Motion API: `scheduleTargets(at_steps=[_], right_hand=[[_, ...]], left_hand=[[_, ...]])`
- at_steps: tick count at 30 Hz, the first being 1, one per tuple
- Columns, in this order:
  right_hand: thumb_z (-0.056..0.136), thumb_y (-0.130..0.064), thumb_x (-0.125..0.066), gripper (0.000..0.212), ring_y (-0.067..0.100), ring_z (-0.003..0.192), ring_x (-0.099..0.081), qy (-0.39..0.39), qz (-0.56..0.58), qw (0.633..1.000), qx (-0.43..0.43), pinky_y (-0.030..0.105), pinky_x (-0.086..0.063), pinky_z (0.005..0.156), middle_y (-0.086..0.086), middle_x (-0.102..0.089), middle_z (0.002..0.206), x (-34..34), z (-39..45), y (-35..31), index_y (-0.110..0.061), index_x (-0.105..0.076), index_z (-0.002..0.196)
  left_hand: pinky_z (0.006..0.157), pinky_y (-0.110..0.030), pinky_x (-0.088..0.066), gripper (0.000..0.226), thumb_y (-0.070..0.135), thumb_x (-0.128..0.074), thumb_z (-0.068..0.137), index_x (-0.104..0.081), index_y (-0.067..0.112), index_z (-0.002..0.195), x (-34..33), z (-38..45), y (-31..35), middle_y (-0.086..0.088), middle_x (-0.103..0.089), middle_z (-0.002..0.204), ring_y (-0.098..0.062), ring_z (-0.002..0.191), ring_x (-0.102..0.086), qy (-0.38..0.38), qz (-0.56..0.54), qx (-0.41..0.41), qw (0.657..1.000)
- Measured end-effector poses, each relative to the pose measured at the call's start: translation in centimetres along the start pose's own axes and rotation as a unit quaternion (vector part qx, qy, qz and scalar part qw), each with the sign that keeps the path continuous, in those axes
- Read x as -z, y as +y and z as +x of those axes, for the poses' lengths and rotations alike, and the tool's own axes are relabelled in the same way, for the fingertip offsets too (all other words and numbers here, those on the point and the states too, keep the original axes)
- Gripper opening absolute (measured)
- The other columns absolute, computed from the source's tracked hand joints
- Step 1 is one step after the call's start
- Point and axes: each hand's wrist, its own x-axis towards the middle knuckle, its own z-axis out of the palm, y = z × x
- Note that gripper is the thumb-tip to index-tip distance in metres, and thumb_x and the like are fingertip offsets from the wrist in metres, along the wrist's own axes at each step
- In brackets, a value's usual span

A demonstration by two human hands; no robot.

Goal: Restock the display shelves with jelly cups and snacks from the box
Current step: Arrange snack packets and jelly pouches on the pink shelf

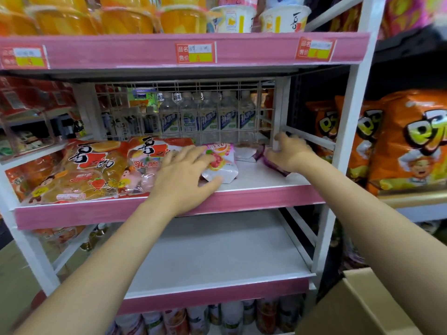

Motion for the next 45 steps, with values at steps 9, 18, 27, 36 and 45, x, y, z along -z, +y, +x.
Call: scheduleTargets(at_steps=[9,18,27,36,45], right_hand=[[0.087,-0.06,-0.056,0.068,0.033,0.109,-0.056,-0.007,0.085,0.995,-0.059,0.038,-0.05,0.082,0.014,-0.056,0.126,-1.0,-0.7,0.7,-0.015,-0.043,0.136],[0.1,-0.039,-0.044,0.042,0.025,0.102,-0.07,-0.101,0.704,0.702,-0.045,0.038,-0.055,0.09,0.008,-0.074,0.11,1.2,-5.2,-2.4,-0.011,-0.068,0.121],[0.1,-0.031,-0.047,0.035,0.029,0.108,-0.065,-0.13,0.765,0.63,0.016,0.042,-0.049,0.102,0.016,-0.07,0.116,-0.9,-7.0,-7.8,-0.006,-0.068,0.112],[0.072,-0.072,-0.063,0.078,0.012,0.101,-0.068,-0.024,0.435,0.892,0.122,0.039,-0.052,0.097,0.0,-0.071,0.113,-3.0,-5.2,-6.7,-0.013,-0.058,0.122],[0.094,-0.045,-0.062,0.039,0.022,0.074,-0.055,0.038,0.315,0.94,0.128,0.033,-0.039,0.066,0.008,-0.064,0.081,-3.8,-3.9,-6.6,-0.006,-0.063,0.092]], left_hand=[[0.12,-0.04,-0.008,0.081,0.084,-0.008,0.075,-0.046,0.053,0.14,-0.7,0.8,0.9,0.019,-0.026,0.161,-0.009,0.147,-0.021,-0.061,-0.04,-0.035,0.997],[0.112,-0.035,-0.022,0.079,0.079,-0.019,0.078,-0.062,0.038,0.13,-0.2,1.2,0.8,0.012,-0.052,0.145,-0.014,0.136,-0.04,-0.032,-0.151,-0.022,0.988],[0.079,-0.02,-0.053,0.015,0.035,-0.066,0.094,-0.073,0.023,0.087,1.8,2.1,2.8,0.015,-0.076,0.083,0.001,0.082,-0.07,0.042,-0.571,0.124,0.81],[0.075,-0.039,-0.05,0.044,0.053,-0.065,0.09,-0.058,0.013,0.105,0.5,2.1,1.9,-0.006,-0.071,0.096,-0.028,0.091,-0.065,0.102,-0.344,0.132,0.924],[0.121,-0.051,-0.013,0.062,0.047,-0.05,0.099,-0.027,0.036,0.155,-0.6,1.5,0.6,0.003,-0.009,0.167,-0.022,0.153,-0.006,0.084,-0.174,0.013,0.981]])
